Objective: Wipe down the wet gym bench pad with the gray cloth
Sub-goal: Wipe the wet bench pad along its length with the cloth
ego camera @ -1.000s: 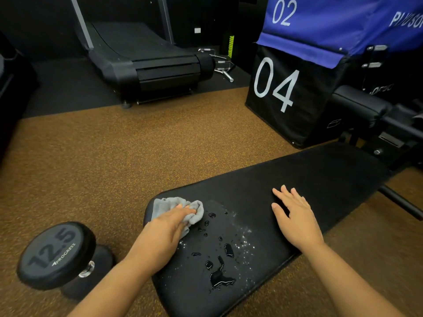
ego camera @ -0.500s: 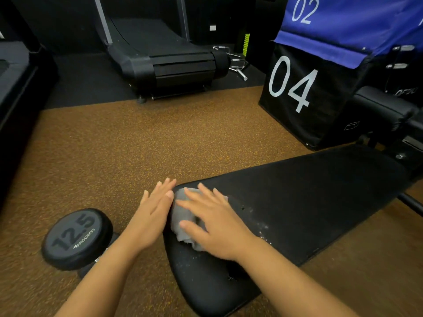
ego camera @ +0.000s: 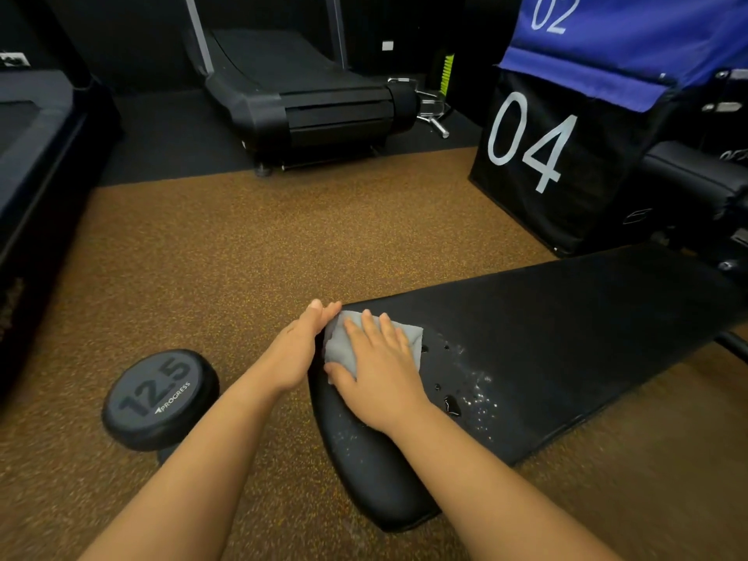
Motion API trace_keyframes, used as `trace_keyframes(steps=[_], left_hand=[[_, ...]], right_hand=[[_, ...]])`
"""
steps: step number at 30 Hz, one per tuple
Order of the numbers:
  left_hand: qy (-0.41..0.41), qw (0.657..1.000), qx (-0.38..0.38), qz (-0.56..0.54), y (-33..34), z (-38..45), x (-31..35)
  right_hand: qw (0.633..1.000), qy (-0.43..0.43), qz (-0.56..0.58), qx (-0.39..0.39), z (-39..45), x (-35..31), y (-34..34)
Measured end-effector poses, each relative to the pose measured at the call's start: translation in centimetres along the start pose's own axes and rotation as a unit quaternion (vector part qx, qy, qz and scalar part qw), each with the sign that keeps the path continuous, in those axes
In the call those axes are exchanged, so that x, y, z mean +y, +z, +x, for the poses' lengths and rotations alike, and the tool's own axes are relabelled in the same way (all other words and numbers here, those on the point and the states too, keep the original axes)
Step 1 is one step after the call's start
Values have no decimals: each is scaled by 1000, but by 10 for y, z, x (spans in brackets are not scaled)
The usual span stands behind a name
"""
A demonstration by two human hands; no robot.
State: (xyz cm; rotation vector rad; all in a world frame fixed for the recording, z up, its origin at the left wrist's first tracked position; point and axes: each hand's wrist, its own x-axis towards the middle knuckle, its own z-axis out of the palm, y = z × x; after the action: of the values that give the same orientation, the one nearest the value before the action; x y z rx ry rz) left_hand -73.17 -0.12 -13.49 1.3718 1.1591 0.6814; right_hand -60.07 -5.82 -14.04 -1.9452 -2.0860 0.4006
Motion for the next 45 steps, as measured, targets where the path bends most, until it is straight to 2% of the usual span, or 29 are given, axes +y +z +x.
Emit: trace_keyframes(steps=[6,10,18,26,30,32,34,36,38,40,42,44,45], left_hand=[[8,1000,1,-15,3,-1,-1],[4,1000,4,-23,3,0,-1],[11,1000,5,18,3,2,-8],[42,991,8,125,8,-3,-13],[72,963,-6,259,12,-7,-12],[90,938,5,334,15,-10,-11],[98,911,18,399,23,-15,-12],[109,887,27,447,36,-21,-14],[112,882,33,457,48,-27,-15],[106,887,40,448,52,-28,-16],[105,889,43,444,51,-26,-17],[110,879,41,462,50,-25,-18],[113,874,41,471,51,-25,-17]], right_hand=[[996,-64,37,47,7,-3,7],[986,-137,98,-1,-1,3,7],[963,-208,152,-73,-48,18,-25],[937,-273,159,-150,-86,36,-44],[945,-237,179,-138,-85,48,-57],[946,-167,274,-50,-74,56,-61],[938,-58,334,75,-55,69,-67],[940,16,296,166,-34,79,-74],[937,36,279,207,-17,83,-79],[955,26,238,176,-4,84,-75],[989,31,116,81,5,88,-61],[997,70,40,4,7,92,-49],[997,70,40,-3,5,93,-47]])
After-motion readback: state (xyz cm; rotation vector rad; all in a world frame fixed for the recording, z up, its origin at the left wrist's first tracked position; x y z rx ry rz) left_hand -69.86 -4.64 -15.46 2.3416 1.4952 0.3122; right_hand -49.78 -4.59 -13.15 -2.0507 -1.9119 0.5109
